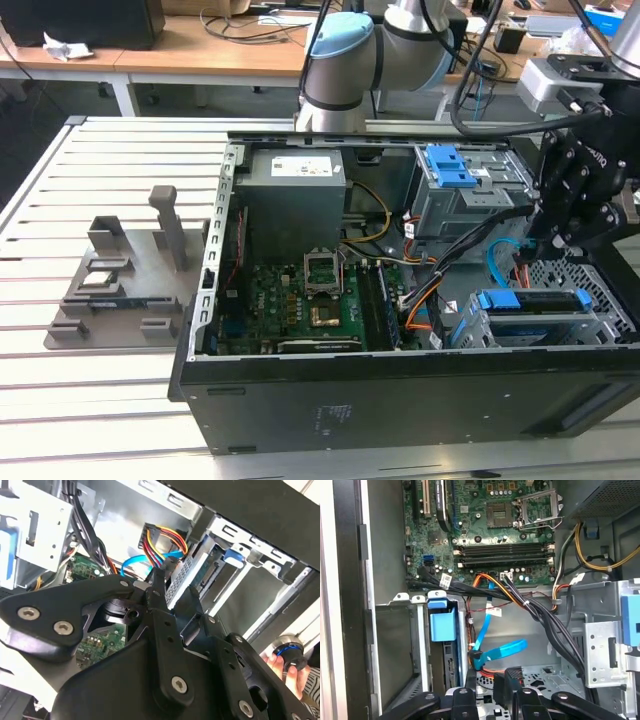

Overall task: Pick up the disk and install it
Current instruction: 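Insert the first disk wire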

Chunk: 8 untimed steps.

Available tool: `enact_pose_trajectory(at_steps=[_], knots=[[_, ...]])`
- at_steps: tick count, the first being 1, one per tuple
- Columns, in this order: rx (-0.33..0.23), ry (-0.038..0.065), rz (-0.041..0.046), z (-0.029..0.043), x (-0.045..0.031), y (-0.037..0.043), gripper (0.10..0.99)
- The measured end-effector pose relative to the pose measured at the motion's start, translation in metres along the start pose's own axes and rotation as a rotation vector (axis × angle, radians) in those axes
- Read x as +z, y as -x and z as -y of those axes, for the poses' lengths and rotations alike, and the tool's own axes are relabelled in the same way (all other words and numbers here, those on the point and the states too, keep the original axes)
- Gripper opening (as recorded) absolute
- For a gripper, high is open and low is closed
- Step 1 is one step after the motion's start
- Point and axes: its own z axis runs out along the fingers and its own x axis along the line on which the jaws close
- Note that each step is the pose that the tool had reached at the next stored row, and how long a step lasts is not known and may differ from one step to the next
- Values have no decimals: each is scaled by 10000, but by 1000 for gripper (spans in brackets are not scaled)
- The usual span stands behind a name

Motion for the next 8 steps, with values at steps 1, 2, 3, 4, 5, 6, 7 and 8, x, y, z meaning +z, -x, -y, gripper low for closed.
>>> enact_pose_trajectory(at_steps=[1, 2, 3, 4, 5, 6, 7, 8], knots=[[1, 5, -1, 9, 0, 23, 361], [1, 16, -1, 25, 2, 50, 361], [0, 27, 0, 39, 5, 71, 361], [0, 45, -3, 57, 15, 95, 361], [0, 53, -23, 61, 36, 97, 361], [2, 51, -58, 61, 54, 98, 361], [3, 50, -77, 61, 67, 98, 361], [2, 48, -100, 68, 93, 99, 361]])
